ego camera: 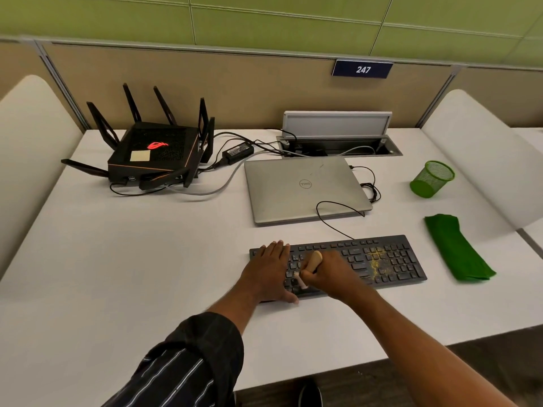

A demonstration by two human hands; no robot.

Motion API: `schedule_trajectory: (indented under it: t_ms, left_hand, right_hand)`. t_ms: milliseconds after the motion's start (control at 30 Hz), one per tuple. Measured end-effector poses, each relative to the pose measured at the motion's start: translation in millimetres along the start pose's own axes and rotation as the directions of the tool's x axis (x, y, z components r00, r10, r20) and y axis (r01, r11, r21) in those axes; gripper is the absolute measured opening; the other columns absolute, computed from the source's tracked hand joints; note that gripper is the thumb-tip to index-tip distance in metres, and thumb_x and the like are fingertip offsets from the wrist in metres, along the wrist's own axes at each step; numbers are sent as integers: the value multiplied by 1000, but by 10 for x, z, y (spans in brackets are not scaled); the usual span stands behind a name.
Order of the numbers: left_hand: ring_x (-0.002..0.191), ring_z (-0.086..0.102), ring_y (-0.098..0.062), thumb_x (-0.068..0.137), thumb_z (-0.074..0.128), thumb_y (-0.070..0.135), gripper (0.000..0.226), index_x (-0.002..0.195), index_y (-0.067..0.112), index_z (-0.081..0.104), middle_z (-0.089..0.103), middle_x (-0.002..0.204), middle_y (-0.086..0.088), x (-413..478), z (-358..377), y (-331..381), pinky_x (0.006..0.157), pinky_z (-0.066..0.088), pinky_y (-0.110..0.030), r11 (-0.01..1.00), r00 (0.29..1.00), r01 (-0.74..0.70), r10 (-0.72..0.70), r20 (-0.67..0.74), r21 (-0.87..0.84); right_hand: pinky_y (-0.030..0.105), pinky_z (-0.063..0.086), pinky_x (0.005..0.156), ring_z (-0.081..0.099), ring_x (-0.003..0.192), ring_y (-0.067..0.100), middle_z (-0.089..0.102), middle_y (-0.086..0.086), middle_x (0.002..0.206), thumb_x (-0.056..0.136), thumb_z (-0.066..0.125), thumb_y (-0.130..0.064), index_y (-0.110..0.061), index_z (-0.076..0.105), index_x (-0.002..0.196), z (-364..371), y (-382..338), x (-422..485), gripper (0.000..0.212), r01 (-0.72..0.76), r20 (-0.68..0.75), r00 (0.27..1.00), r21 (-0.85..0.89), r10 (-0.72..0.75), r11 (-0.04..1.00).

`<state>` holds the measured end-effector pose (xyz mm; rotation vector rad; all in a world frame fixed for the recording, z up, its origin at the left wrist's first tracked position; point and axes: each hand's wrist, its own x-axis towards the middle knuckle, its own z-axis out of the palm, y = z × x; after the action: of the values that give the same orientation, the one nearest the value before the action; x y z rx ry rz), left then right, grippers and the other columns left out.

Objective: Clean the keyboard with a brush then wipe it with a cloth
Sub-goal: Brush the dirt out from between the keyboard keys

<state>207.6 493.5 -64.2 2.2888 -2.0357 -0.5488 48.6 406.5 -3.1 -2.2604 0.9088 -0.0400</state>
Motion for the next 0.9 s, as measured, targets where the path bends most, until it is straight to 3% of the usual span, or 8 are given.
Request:
schedule_trajectory:
  t_ms: [133,267,400,567,733,900]
  left_hand:
    - [157,1,-28,72,70,79,135,161,7,-3,1,170,-14,6,-7,1,127,4,-45,1000,1000,0,0,-1,14]
    - [157,2,-29,73,70,78,134,161,7,-2,2,170,-14,-9,-19,10,127,5,-45,1000,1000,3,-3,-4,12]
    - [157,0,-29,73,69,78,134,161,8,-3,0,170,-14,-14,-22,12,127,4,-45,1000,1000,3,-3,2,14]
    - [157,1,-29,74,70,77,133,161,8,-3,0,170,-14,-14,-33,11,127,4,-44,1000,1000,3,-3,4,11]
    - [157,1,-29,72,71,76,134,161,7,-2,1,170,-14,-29,-42,-9,127,5,-45,1000,1000,-7,7,2,-7]
    - [157,-1,-28,74,71,75,134,161,7,-4,-1,170,-13,-34,-49,-27,127,2,-42,1000,1000,-9,9,10,-7]
  right_hand:
    - [34,57,58,68,62,17,69,6,67,81,66,-10,-9,70,74,-37,-3,41,9,-42,39,998,-1,42,999]
    - [25,54,56,68,63,16,70,4,70,86,67,-14,-11,71,80,-46,10,68,9,-54,-25,998,13,54,998]
    - [21,54,56,69,65,16,70,4,71,84,68,-10,-10,71,78,-49,-11,33,7,-55,13,998,8,55,998]
    - [36,57,62,70,68,24,71,10,72,85,66,-10,-6,70,79,-82,-33,44,9,-37,43,998,-15,37,999]
    - [15,52,56,66,63,6,71,-4,73,85,70,-14,-13,74,86,-36,-79,30,4,-13,-100,995,93,23,996]
    - [17,52,59,64,63,2,70,-8,71,83,68,-11,-15,74,79,33,-95,17,8,50,44,998,50,-52,998]
